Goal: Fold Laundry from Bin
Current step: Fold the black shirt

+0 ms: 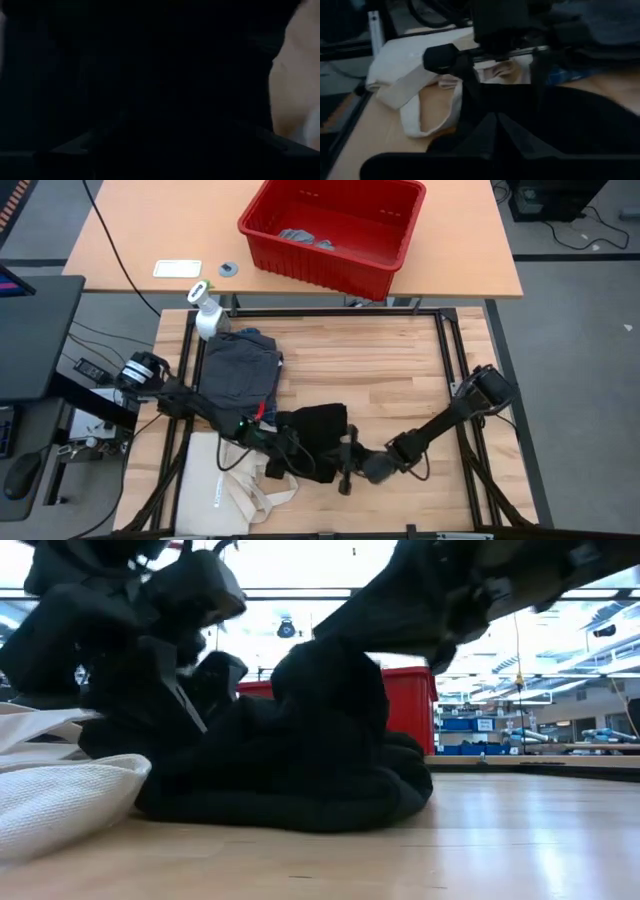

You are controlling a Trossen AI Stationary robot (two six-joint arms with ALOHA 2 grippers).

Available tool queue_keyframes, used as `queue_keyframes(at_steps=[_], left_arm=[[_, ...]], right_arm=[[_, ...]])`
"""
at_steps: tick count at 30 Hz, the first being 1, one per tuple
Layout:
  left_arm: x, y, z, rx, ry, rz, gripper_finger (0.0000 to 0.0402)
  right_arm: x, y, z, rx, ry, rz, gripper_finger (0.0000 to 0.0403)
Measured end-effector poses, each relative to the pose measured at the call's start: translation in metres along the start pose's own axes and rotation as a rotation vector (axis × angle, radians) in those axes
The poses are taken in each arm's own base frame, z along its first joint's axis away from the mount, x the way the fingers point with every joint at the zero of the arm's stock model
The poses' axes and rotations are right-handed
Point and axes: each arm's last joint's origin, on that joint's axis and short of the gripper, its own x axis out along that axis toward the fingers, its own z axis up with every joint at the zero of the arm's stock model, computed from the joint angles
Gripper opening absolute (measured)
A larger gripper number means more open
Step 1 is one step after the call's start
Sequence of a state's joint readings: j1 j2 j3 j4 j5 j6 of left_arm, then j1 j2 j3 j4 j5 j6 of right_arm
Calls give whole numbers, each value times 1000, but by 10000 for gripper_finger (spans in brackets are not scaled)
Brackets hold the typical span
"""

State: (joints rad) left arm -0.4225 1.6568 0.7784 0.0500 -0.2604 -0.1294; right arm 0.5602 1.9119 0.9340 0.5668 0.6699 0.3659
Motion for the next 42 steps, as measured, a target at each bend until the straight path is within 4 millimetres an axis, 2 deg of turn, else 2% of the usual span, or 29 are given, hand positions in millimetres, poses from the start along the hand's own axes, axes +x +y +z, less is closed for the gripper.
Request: queue_keyframes(at_steps=[3,8,11,15,17,20,22,26,30,33,37,42], left_arm=[[2,-2,-9,-18,-53,-13,302],[1,-6,-11,-16,-91,-23,302],[-1,-8,-10,-9,-91,-31,302],[-13,-15,1,36,-107,-64,302],[-24,-16,12,34,-135,-82,302],[-39,-17,20,44,-147,-91,302],[-46,-16,22,56,-155,-94,302],[-47,-19,22,63,-159,-105,302],[-41,-22,19,75,-139,-121,302],[-37,-23,20,69,-156,-123,302],[-33,-25,21,75,-140,-120,302],[-24,-32,28,113,-112,-93,302]], right_arm=[[10,-5,-7,2,47,64,24],[23,-12,-56,-64,229,46,18],[27,-14,-63,0,249,44,15],[18,-9,-55,-27,236,32,13],[8,-4,-45,-78,198,11,13],[-11,6,-21,-120,107,-27,13],[-19,9,-12,-150,78,-41,13],[-22,19,-6,-272,99,92,26],[-12,37,-1,-356,171,168,74],[-2,49,7,-460,275,118,125],[7,64,23,-534,325,35,201],[5,71,28,-558,324,-13,292]])
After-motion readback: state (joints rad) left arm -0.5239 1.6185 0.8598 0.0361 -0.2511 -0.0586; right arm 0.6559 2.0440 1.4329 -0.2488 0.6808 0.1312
